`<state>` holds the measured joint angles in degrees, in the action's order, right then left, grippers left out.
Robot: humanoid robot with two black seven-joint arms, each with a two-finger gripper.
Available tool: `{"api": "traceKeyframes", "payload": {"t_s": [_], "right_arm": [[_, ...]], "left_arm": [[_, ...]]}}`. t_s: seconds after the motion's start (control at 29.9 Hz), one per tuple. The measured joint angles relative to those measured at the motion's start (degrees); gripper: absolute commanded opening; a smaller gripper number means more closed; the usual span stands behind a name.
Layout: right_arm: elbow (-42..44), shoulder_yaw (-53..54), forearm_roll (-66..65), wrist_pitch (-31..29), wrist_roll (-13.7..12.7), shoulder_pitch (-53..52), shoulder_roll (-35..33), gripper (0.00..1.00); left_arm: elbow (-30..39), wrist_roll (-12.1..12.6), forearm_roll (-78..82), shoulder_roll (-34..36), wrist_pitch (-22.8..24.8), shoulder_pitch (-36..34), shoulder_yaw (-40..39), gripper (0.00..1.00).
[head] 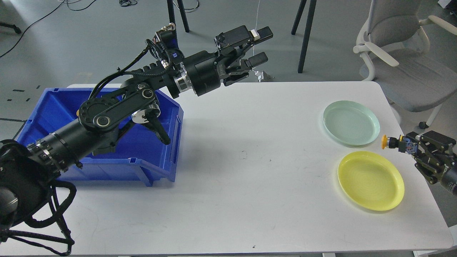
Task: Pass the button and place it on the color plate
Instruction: 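Carry the yellow button with the right gripper over the yellow plate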
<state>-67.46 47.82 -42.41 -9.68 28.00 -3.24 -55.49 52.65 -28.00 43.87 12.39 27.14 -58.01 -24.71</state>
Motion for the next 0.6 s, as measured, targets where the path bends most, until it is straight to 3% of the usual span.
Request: {"api": "traceKeyframes", "payload": {"t_s": [0.2,0.6], "right_arm": [[0.0,-4.1,-9.2,5.7,0.0,-0.4,-0.8,0.18],[1.0,-11.8,-15.8,6.0,0.0,-6.7,-2.7,0.19]], "left_arm": [[0.0,0.0,-0.1,0.0,-0.1,0.1,0.0,0.86],[-0.1,0.0,-0.1,-0.1,-0.1,0.1,0.0,0.86]]}}
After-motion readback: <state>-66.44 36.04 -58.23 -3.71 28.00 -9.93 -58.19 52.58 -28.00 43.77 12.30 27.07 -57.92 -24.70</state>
